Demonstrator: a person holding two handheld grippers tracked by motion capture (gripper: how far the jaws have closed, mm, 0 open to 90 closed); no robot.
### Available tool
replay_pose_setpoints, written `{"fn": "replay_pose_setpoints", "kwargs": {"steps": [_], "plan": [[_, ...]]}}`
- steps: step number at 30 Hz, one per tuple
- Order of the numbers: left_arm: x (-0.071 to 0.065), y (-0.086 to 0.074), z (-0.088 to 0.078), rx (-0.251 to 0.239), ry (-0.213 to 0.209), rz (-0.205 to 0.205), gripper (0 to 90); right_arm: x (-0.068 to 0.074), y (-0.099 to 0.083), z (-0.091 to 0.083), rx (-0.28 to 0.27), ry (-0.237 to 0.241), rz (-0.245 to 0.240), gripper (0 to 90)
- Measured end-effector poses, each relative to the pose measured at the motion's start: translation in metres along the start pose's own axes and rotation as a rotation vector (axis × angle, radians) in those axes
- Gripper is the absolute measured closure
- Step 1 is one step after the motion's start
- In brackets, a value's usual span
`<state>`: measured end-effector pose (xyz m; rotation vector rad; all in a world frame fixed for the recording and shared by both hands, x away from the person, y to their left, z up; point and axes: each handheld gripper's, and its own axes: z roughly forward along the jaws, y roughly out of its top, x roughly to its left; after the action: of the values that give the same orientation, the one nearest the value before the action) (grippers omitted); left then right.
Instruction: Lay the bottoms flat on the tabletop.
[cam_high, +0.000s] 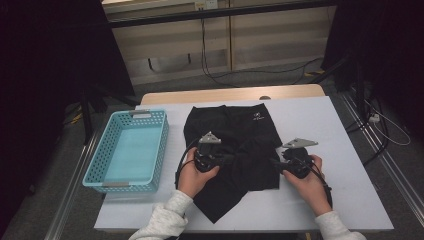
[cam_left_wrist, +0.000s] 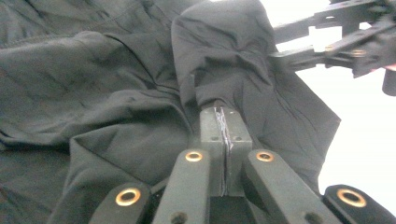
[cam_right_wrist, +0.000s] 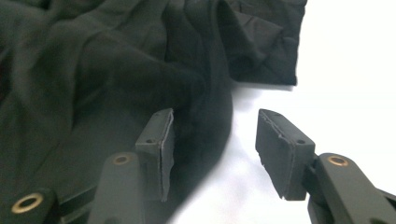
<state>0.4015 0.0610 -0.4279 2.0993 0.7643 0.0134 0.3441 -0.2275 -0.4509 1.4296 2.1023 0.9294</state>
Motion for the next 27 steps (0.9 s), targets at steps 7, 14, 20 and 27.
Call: {"fn": "replay_pose_setpoints", "kwargs": {"steps": [7, 14, 20, 27], "plan": [[0.010, 0.003, -0.011, -0.020, 0.022, -0.027, 89.2, -0.008, -0.007, -0.021, -0.032, 0.023, 0.040, 38.7], [0.022, 0.001, -0.020, -0.022, 0.065, -0.056, 89.2, 0.000, -0.008, -0.017, -0.013, 0.040, 0.035, 37.9], [0.019, -0.003, -0.016, -0.004, 0.055, -0.051, 89.2, 0.016, -0.004, -0.001, 0.021, 0.062, 0.000, 40.3], [0.015, -0.006, -0.018, -0.005, 0.048, -0.039, 89.1, 0.039, 0.000, 0.012, 0.046, 0.063, -0.051, 73.9]]}}
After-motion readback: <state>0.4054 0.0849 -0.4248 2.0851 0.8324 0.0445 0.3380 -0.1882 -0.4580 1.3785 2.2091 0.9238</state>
